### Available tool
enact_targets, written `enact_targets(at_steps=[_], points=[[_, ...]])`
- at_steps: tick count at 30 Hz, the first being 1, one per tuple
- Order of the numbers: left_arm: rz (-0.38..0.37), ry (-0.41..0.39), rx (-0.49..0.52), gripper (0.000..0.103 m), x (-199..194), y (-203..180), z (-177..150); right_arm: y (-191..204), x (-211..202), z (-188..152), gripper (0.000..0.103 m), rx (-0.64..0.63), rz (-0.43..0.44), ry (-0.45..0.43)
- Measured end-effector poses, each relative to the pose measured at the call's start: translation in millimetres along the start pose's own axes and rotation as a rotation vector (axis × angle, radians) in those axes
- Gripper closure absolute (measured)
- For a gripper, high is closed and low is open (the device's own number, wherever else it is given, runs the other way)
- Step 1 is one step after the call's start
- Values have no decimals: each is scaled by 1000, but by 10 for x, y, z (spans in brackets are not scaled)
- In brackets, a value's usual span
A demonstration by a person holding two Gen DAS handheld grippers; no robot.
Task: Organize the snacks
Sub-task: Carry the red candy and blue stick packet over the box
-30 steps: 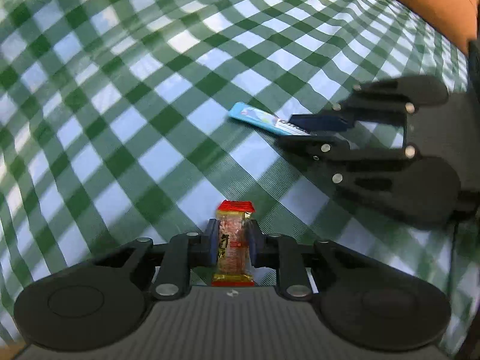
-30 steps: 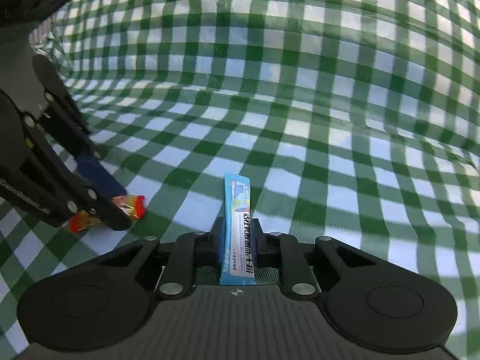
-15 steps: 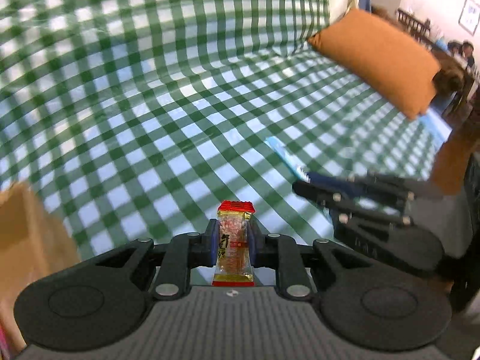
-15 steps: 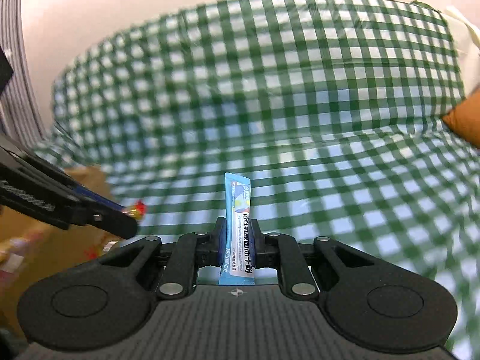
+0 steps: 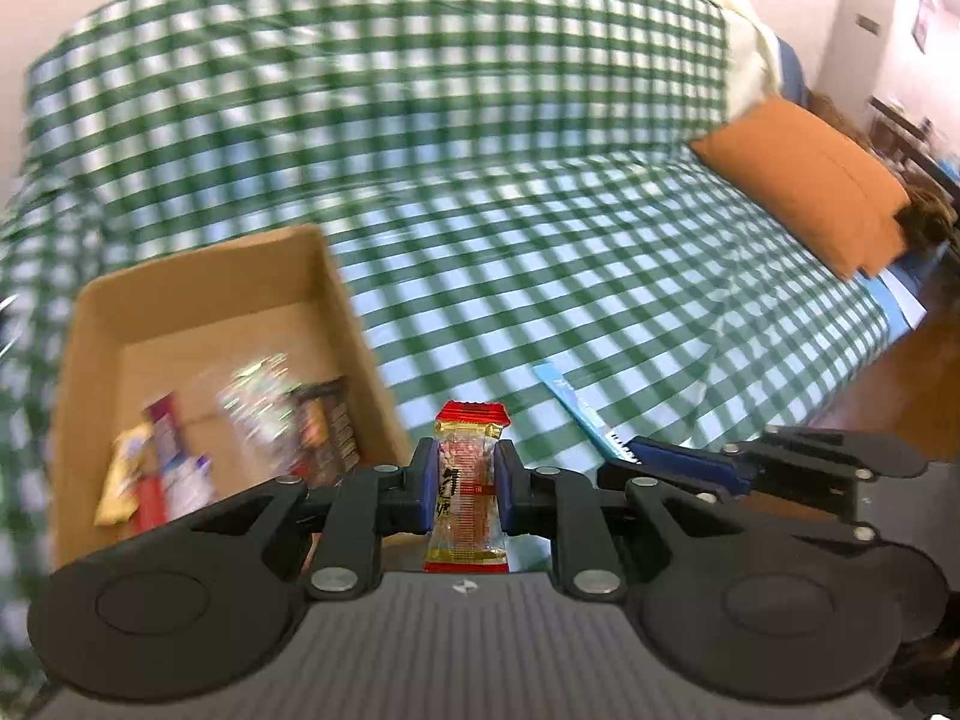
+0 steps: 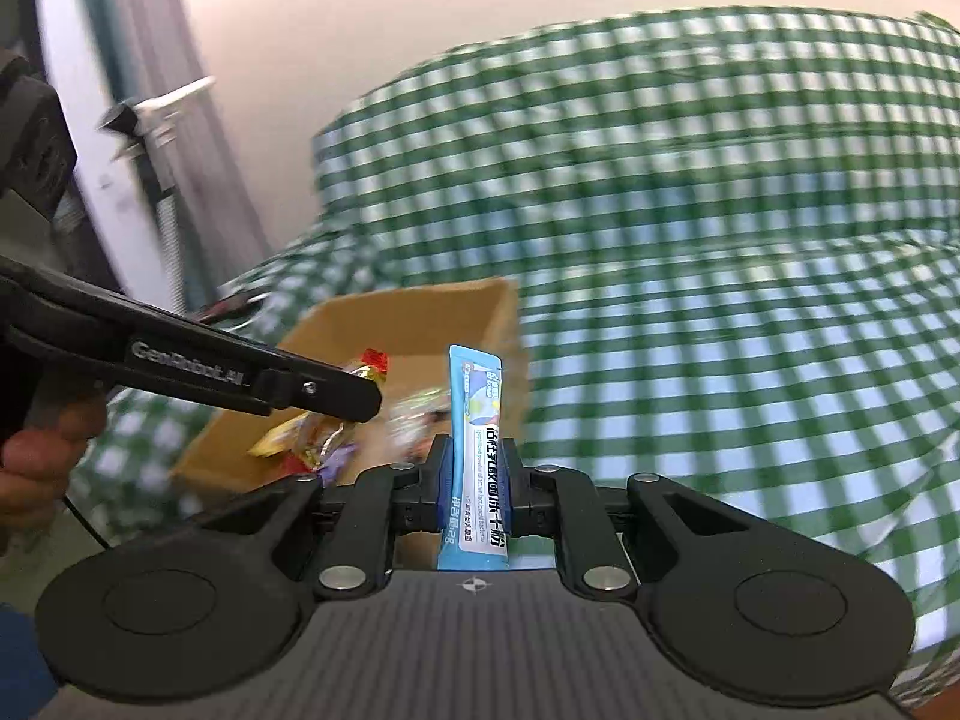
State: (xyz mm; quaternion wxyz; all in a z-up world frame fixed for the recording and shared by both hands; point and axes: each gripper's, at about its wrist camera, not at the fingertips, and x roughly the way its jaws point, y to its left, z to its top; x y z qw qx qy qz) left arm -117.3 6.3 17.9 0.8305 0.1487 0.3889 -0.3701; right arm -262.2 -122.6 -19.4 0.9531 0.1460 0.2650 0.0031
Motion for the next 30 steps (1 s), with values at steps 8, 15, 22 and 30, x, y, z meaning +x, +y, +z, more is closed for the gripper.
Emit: enact_targets(at_steps=[8, 15, 22, 30], points=[[77, -63, -83, 82, -680, 350, -623, 654, -393, 70, 87, -166, 51, -24], [94, -128, -145, 82, -1019, 467, -878, 957, -540, 8, 87, -246, 49, -34], [103, -167, -173, 82, -1194, 477, -992, 1141, -666, -49, 87, -308, 46, -51], [107, -185, -185, 82, -1242, 509, -1020, 1183, -620, -43, 87, -331, 41, -36]])
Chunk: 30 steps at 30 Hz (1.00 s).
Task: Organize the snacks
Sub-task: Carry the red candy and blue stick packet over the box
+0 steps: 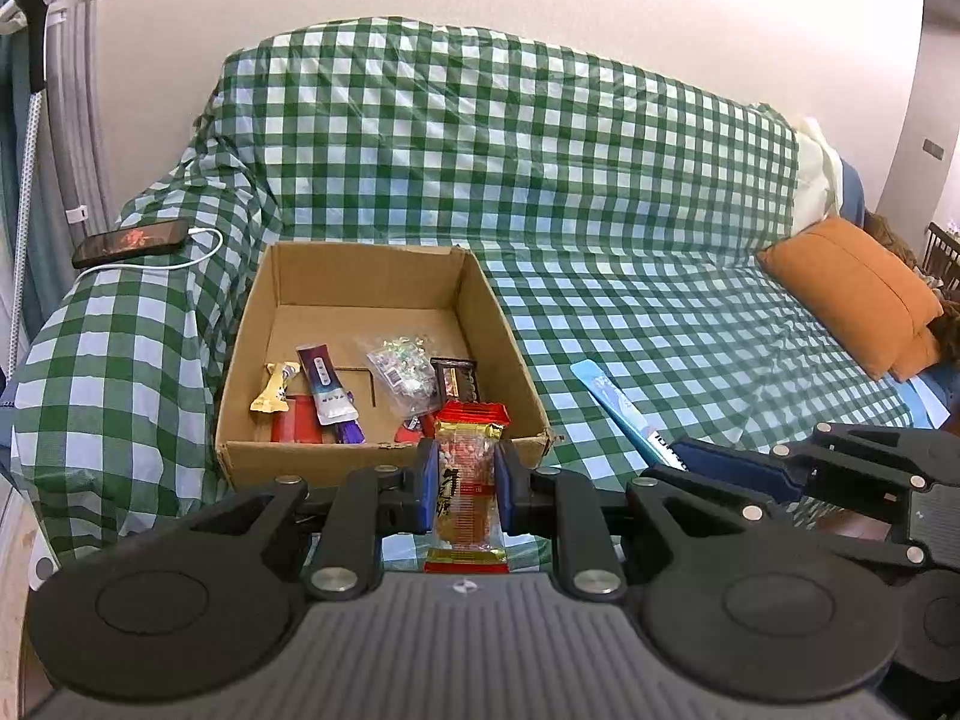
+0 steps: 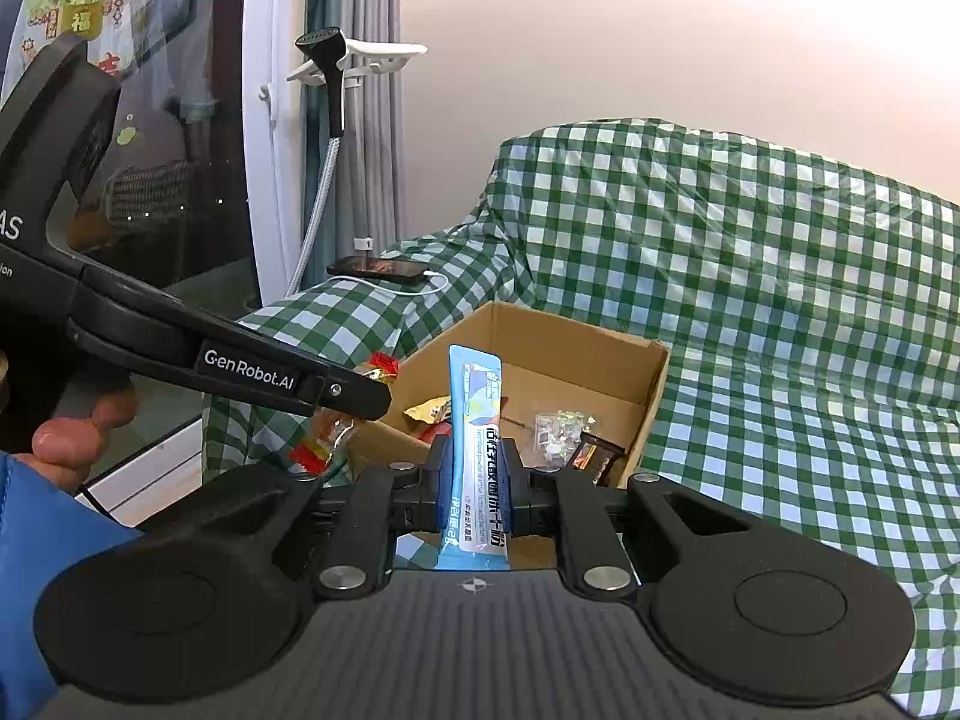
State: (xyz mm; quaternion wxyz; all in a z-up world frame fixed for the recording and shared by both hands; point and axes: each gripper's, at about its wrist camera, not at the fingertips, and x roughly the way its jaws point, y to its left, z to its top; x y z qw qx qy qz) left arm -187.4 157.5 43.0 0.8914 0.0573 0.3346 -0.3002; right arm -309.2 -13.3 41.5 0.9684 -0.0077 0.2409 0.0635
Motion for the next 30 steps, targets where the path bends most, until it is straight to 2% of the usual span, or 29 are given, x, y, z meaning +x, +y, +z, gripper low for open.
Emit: enact_targets(at_steps=[10, 22, 30], points=[[-6, 45, -25, 82, 216, 102, 3, 3, 206, -12, 87, 9, 8, 64], [9, 100, -67, 82, 619, 292, 135, -198, 603, 29, 87, 55, -4, 142], [50, 77, -61, 82, 892, 409, 362, -392, 960, 164, 86, 100, -28, 161]])
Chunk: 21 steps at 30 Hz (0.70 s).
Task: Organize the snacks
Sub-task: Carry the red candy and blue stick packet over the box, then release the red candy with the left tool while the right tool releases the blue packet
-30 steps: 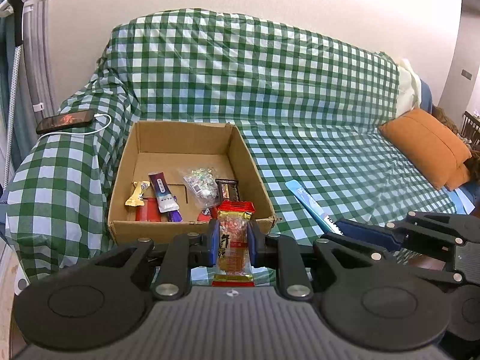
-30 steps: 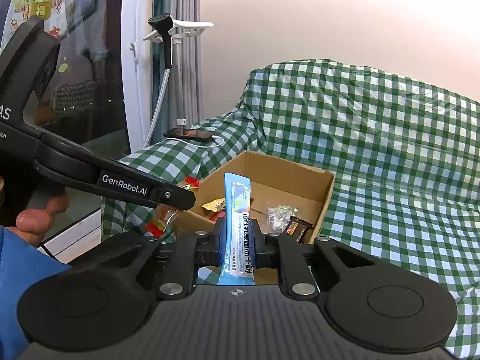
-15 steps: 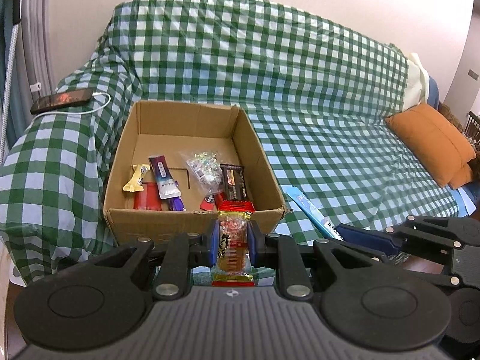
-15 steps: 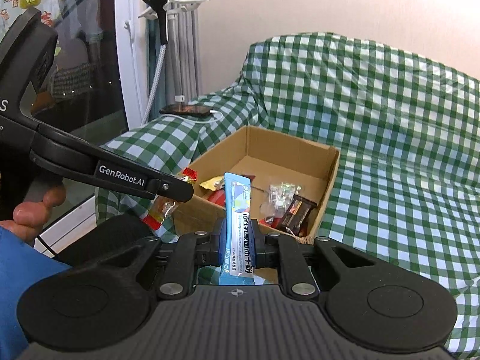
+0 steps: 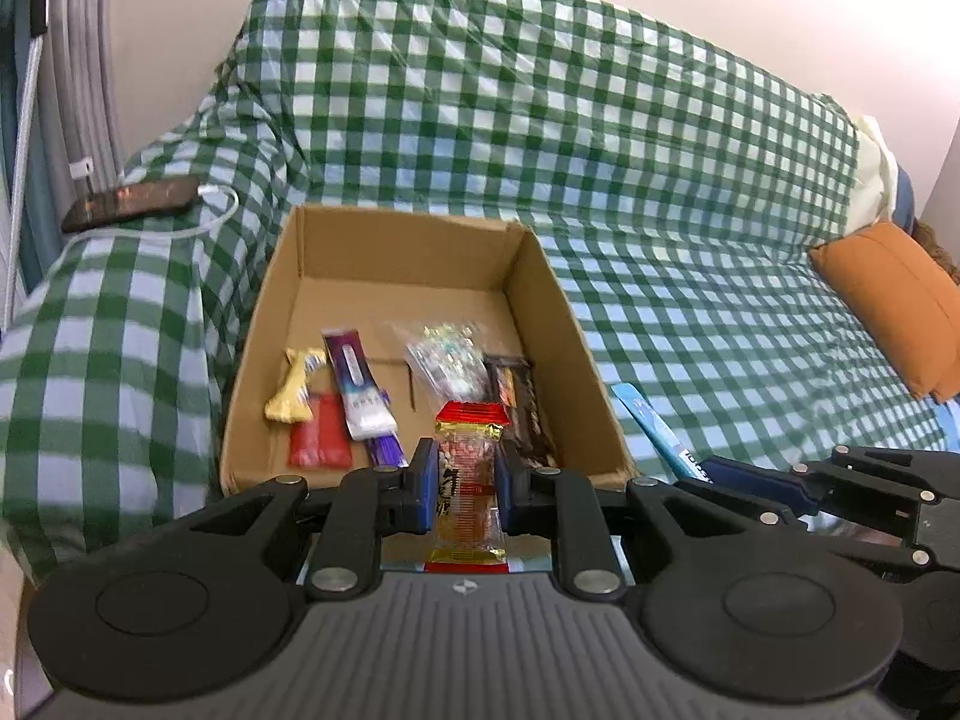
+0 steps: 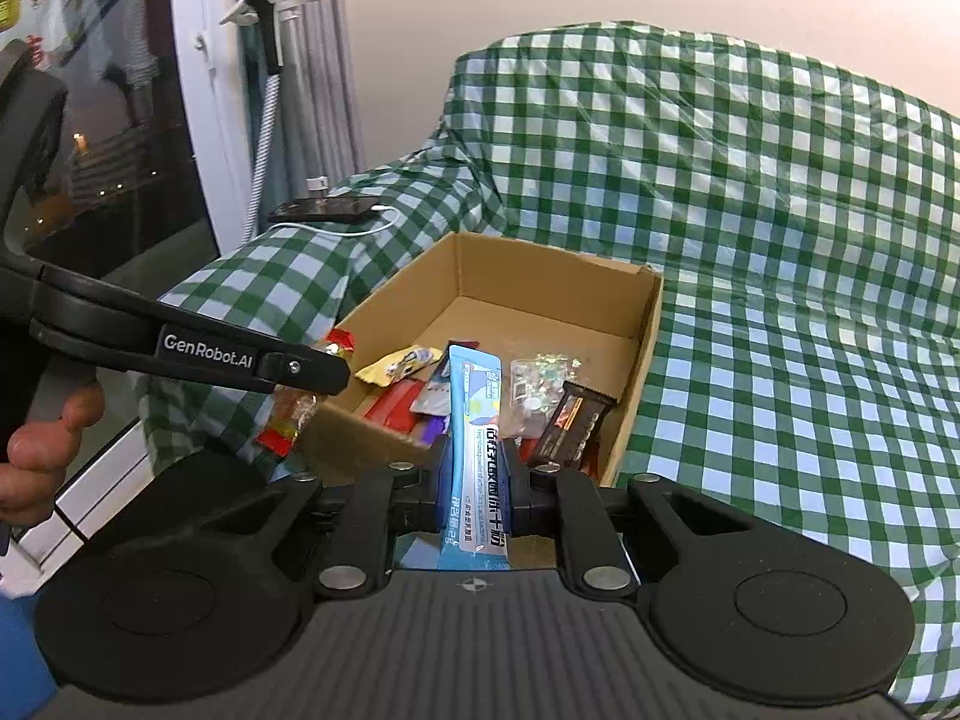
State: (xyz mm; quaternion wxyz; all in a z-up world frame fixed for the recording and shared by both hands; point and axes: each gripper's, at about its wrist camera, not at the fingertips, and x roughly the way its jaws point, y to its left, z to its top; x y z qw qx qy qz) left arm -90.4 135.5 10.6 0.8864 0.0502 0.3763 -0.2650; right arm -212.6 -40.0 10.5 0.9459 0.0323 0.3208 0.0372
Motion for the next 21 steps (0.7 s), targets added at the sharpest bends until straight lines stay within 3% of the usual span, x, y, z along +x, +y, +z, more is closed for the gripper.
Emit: enact_targets(at_steps=[11, 21], points=[[58, 14, -36, 82, 605, 214, 470, -270, 710, 294, 86, 59, -13, 63], [107, 71, -42, 82, 1276, 367, 701, -553, 1357, 379, 86, 91, -41, 123]])
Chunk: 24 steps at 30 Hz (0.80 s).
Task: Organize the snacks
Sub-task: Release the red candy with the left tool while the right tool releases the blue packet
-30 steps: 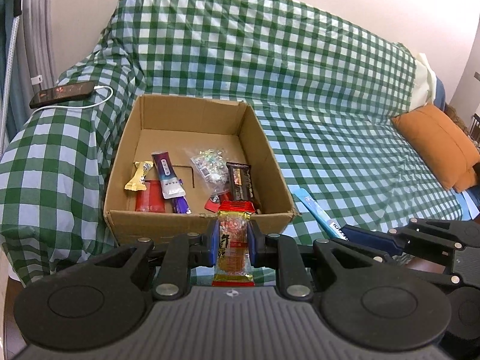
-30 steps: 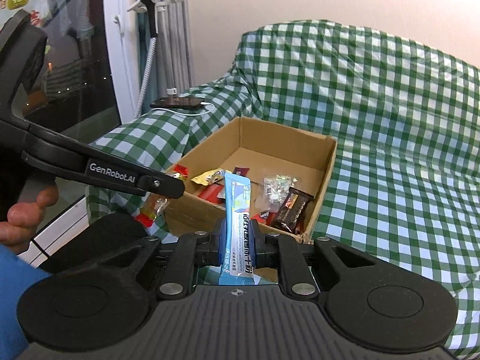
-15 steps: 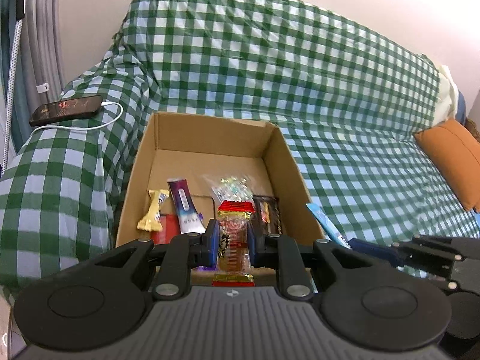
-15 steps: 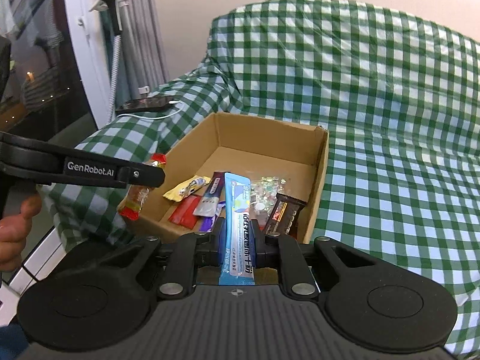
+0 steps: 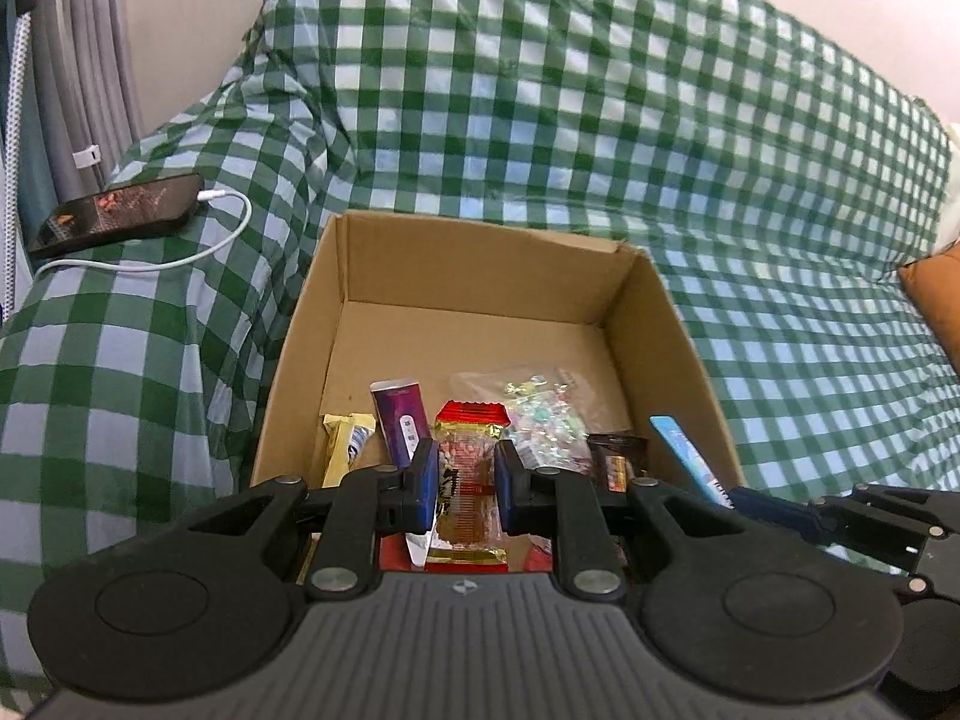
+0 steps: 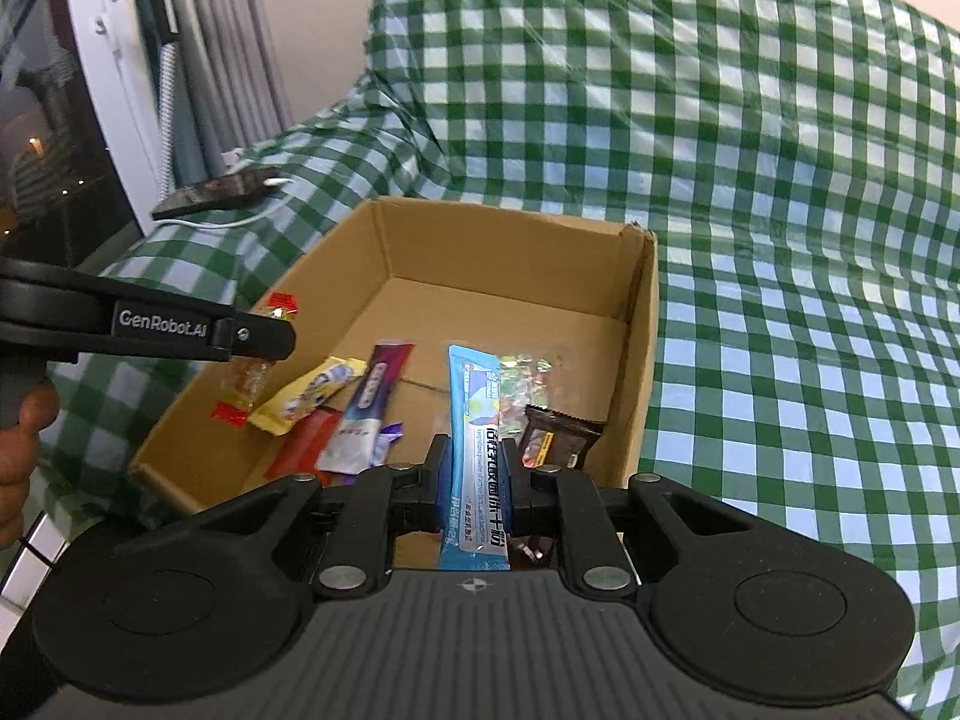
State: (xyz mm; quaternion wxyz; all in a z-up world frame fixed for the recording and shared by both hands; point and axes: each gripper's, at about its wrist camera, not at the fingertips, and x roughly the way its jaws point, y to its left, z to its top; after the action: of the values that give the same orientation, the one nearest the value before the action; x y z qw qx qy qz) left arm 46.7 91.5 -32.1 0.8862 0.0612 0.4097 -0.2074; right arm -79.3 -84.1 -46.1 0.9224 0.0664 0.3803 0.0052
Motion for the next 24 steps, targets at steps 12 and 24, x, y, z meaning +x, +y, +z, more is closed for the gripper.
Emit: enact_targets(at_steps=[12, 24], points=[[97, 72, -62, 1, 479, 89, 251, -172, 434, 216, 38, 53, -30, -6], [138, 89, -38, 0, -282, -8, -155, 53, -285, -177, 14, 96, -41, 11]])
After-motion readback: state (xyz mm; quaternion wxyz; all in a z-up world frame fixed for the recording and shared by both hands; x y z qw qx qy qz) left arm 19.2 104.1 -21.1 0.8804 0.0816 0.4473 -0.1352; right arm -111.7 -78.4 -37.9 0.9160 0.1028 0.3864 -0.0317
